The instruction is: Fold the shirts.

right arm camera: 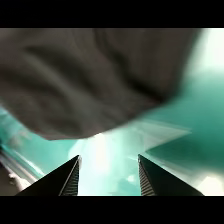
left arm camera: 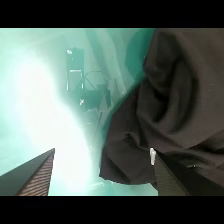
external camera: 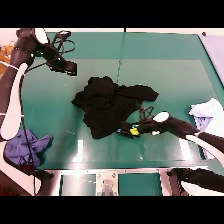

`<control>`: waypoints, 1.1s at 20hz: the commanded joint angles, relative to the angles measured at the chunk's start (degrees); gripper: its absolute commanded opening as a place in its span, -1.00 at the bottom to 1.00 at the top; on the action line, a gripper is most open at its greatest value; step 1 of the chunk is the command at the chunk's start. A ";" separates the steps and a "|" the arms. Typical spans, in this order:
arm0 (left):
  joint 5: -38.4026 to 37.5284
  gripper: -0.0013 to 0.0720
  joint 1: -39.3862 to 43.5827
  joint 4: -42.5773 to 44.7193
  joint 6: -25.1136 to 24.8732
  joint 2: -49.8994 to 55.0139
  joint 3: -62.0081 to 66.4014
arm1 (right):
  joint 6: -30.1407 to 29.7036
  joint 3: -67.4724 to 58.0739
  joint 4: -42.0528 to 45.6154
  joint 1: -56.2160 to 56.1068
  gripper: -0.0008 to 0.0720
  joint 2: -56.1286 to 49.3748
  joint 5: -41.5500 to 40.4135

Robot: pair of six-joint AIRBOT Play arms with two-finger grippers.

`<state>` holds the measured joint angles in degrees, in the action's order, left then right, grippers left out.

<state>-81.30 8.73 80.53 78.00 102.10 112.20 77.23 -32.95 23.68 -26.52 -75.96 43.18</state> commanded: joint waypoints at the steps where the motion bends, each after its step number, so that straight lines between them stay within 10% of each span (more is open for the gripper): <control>1: -0.17 0.88 -0.02 -0.46 0.61 0.04 0.11 | -0.13 -6.01 -4.20 -7.54 0.12 -6.38 -7.32; 3: -0.74 0.88 -0.02 -1.70 0.61 0.02 0.11 | -3.76 -11.69 -3.58 -6.86 -0.95 -8.79 -8.02; 7: -1.36 0.88 -0.02 -2.32 0.63 -0.52 0.11 | -2.47 -16.26 7.15 4.26 -0.94 -7.45 4.24; 12: -2.45 0.88 0.57 -6.51 0.50 -1.20 0.09 | 9.81 -16.09 40.74 29.90 -0.94 -0.72 22.53; 22: 8.09 0.80 26.93 -2.08 0.98 -0.17 -2.51 | 5.64 -11.06 40.63 39.23 -0.94 -0.85 26.69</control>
<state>-79.02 28.40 75.11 77.43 101.32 110.00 82.43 -46.04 61.95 11.77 -76.93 69.01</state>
